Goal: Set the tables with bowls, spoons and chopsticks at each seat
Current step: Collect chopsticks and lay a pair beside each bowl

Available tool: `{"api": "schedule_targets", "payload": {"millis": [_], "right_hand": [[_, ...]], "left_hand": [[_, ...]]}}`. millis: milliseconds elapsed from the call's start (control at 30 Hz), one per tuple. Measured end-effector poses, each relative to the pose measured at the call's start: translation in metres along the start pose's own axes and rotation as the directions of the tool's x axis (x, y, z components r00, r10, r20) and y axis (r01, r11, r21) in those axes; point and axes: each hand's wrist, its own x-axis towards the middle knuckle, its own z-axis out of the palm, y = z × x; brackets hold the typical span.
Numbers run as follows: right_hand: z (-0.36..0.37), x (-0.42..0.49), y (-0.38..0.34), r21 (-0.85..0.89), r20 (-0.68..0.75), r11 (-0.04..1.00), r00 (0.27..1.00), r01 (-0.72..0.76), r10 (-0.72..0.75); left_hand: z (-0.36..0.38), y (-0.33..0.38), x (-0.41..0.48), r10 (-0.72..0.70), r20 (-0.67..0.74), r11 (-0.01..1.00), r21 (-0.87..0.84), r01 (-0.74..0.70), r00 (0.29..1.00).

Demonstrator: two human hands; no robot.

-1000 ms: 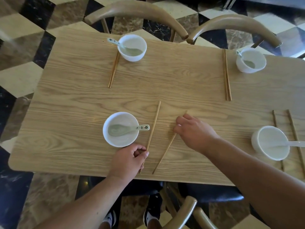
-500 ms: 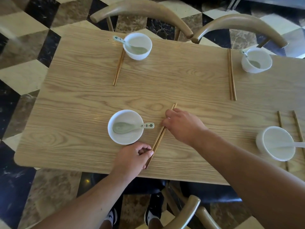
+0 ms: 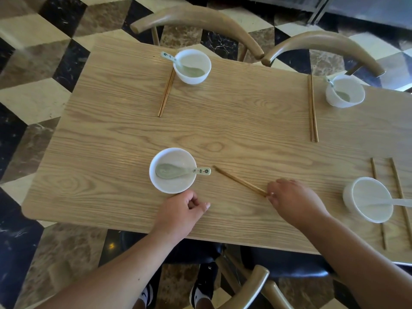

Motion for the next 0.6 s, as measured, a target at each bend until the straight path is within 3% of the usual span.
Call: {"api": "schedule_targets", "payload": {"millis": [100, 167, 400, 600], "right_hand": [[0.002, -0.003, -0.014, 0.232, 0.043, 0.942, 0.97, -0.243, 0.24], [0.006, 0.001, -0.038, 0.359, 0.069, 0.881, 0.95, -0.309, 0.305], [0.016, 0.046, -0.14, 0.622, 0.138, 0.737, 0.964, -0.264, 0.229], [0.023, 0.029, -0.121, 0.737, 0.22, 0.601, 0.95, -0.309, 0.22]], "left_hand": [[0.0, 0.001, -0.001, 0.005, 0.001, 1.0, 0.021, -0.005, 1.0], [0.001, 0.004, -0.003, 0.015, 0.001, 1.0, 0.011, -0.015, 1.0], [0.0, 0.012, -0.004, 0.015, 0.008, 0.999, -0.044, -0.015, 1.0], [0.001, 0.01, -0.005, 0.013, 0.007, 0.996, -0.085, -0.012, 1.0]]}}
